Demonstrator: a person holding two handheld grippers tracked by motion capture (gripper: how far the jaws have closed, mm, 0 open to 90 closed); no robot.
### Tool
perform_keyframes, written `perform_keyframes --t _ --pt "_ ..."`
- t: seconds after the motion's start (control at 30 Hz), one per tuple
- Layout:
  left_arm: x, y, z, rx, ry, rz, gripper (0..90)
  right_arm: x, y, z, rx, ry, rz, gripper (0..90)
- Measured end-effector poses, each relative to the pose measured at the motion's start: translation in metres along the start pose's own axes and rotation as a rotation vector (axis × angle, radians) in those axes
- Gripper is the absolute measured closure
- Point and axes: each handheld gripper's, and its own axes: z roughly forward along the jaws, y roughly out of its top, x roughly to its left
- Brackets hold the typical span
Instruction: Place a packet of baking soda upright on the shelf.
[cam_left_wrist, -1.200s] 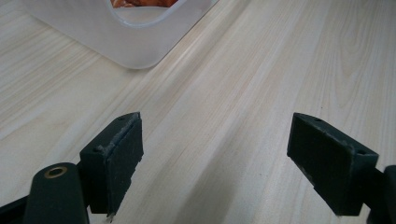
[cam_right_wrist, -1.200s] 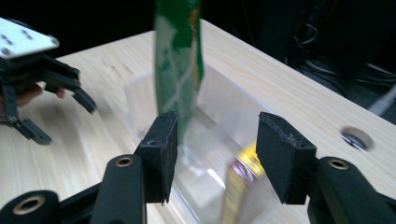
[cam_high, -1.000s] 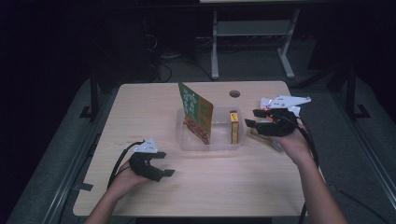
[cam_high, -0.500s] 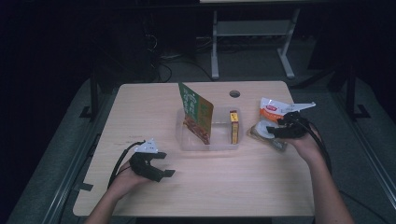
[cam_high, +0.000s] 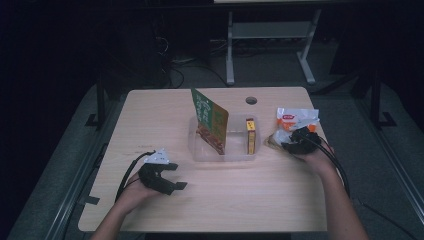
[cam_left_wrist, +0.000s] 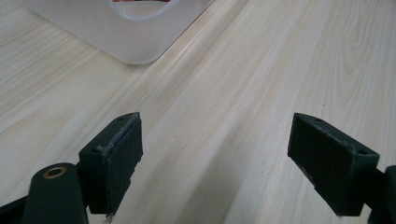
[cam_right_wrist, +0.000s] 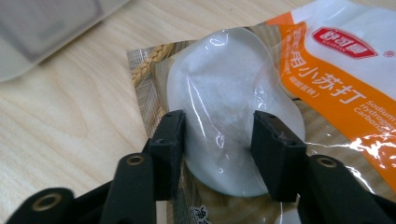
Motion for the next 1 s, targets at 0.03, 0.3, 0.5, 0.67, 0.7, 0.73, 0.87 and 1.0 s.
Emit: perform_keyframes --t 0.03,0.3,0.5,0.67,0.7,0.73,0.87,1.0 --pt "0.0 0.0 0.0 0.0 -0.001 -0.002 17.6 -0.001 0.0 0.0 -0.004 0.0 0.003 55.8" --pt "0.0 0.0 0.001 0.01 -0.004 0.001 17.8 0.002 0.001 -0.002 -0.008 0.013 0.015 70.4" --pt "0.0 0.0 0.001 -0.005 -0.006 -0.006 17.9 0.005 -0.003 -0.006 -0.033 0.018 0.024 76.9" --pt "0.001 0.0 0.001 -0.003 -0.008 -0.001 17.9 0.014 -0.009 -0.016 -0.022 0.044 0.038 78.5" --pt "0.0 0.0 0.0 -0.008 -0.01 -0.002 17.9 0.016 -0.01 -0.018 -0.017 0.046 0.034 78.6" --pt "0.0 0.0 0.0 -0.008 -0.011 -0.004 17.9 0.019 -0.011 -0.02 -0.016 0.046 0.028 78.6" --pt "0.0 0.0 -0.001 -0.009 -0.013 -0.003 17.9 0.031 -0.017 -0.028 -0.004 0.052 0.01 78.7" --pt "-0.001 0.0 -0.002 -0.009 -0.016 0.006 17.9 0.048 -0.024 -0.039 0.014 0.067 -0.009 78.9"
